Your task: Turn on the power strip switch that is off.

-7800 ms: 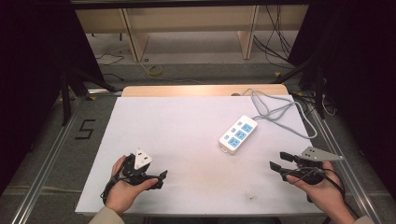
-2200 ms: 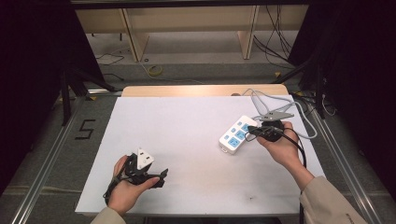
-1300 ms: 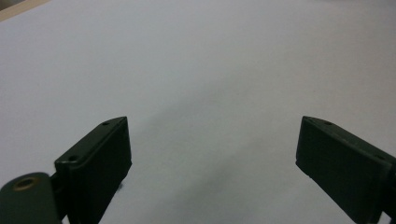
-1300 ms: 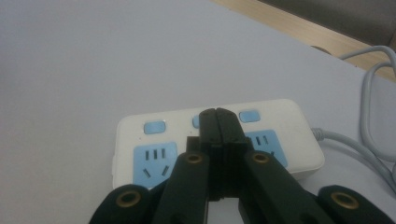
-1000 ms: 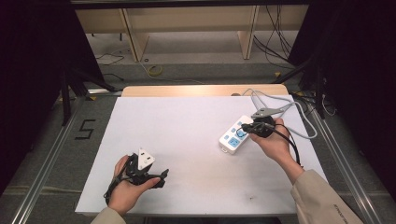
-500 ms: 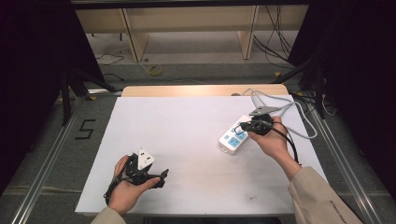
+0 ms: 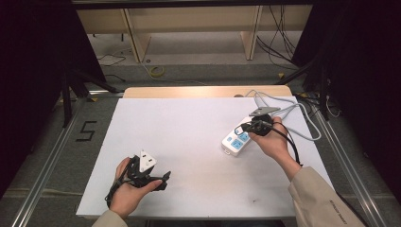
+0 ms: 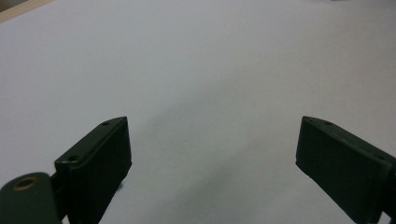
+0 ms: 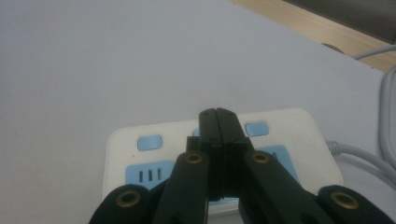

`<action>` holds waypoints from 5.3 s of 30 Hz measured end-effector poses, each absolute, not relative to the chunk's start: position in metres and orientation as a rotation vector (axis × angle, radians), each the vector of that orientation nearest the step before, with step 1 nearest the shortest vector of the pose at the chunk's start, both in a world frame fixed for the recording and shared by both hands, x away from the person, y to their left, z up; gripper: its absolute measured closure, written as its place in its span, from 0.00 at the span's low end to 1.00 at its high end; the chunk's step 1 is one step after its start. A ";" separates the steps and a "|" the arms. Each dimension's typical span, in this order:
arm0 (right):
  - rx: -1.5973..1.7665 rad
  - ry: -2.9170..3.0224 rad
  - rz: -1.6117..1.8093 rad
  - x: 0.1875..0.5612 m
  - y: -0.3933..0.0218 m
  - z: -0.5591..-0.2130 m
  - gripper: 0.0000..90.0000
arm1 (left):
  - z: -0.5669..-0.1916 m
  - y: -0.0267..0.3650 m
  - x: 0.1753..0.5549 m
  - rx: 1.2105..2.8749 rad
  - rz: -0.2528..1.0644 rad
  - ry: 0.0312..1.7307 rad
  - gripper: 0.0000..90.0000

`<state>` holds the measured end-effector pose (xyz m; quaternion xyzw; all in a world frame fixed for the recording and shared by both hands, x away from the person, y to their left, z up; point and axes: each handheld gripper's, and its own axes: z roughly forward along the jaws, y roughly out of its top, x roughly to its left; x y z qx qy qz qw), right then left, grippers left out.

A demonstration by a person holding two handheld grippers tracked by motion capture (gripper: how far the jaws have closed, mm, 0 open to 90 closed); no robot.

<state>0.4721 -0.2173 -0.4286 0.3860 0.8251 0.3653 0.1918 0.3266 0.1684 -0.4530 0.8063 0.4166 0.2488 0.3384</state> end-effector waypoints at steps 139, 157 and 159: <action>1.133 2.574 0.649 0.518 -0.176 -0.438 1.00 | -0.452 0.167 0.327 2.097 0.655 1.079 0.11; 1.159 2.583 0.612 0.519 -0.173 -0.437 1.00 | -0.452 0.166 0.326 2.096 0.655 1.076 0.11; 1.158 2.580 0.604 0.519 -0.173 -0.437 1.00 | -0.452 0.166 0.326 2.101 0.655 1.073 0.11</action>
